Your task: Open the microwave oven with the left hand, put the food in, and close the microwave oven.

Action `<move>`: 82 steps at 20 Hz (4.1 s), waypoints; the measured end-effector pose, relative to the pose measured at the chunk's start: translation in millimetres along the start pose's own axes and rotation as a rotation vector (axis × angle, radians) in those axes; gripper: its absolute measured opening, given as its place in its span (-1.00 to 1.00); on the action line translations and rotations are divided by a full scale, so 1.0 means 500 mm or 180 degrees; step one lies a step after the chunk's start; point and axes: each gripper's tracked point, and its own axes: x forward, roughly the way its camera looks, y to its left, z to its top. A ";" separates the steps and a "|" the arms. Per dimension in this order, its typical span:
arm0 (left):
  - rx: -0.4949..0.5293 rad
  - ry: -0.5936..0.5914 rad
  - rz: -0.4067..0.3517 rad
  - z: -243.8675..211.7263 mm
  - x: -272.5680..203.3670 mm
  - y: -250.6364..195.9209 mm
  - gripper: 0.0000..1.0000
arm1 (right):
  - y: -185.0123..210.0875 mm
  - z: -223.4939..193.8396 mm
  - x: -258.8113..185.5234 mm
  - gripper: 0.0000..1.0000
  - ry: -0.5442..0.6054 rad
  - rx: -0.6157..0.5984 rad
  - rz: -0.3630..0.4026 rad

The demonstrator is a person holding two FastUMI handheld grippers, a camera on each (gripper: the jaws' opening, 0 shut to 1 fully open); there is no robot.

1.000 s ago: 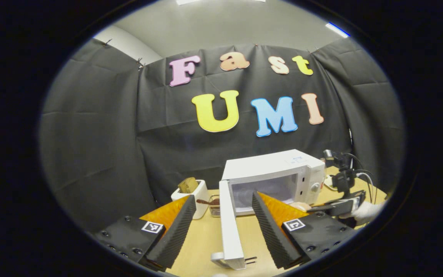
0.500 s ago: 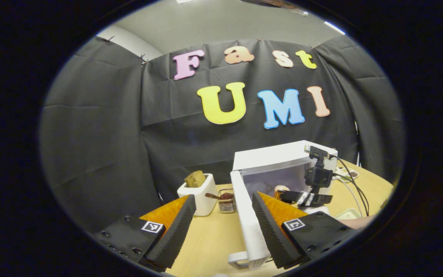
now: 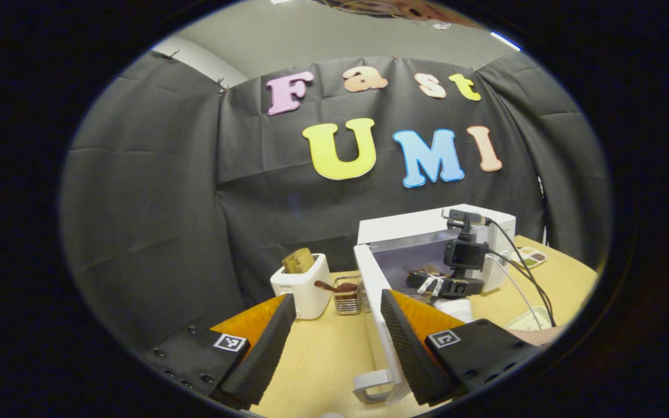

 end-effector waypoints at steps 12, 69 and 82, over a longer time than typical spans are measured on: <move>0.0121 -0.0260 0.0080 0.044 -0.030 0.039 0.89 | -0.046 0.109 -0.238 1.00 -0.0077 -0.0615 0.0422; 0.0474 0.0304 -0.1391 -0.162 0.223 -0.645 0.90 | -0.668 0.455 -0.741 1.00 -0.0075 -0.0998 -0.0335; 0.0330 0.0305 -0.1177 -0.145 0.319 -0.710 0.92 | -0.695 0.450 -0.743 1.00 -0.0048 -0.0997 -0.0421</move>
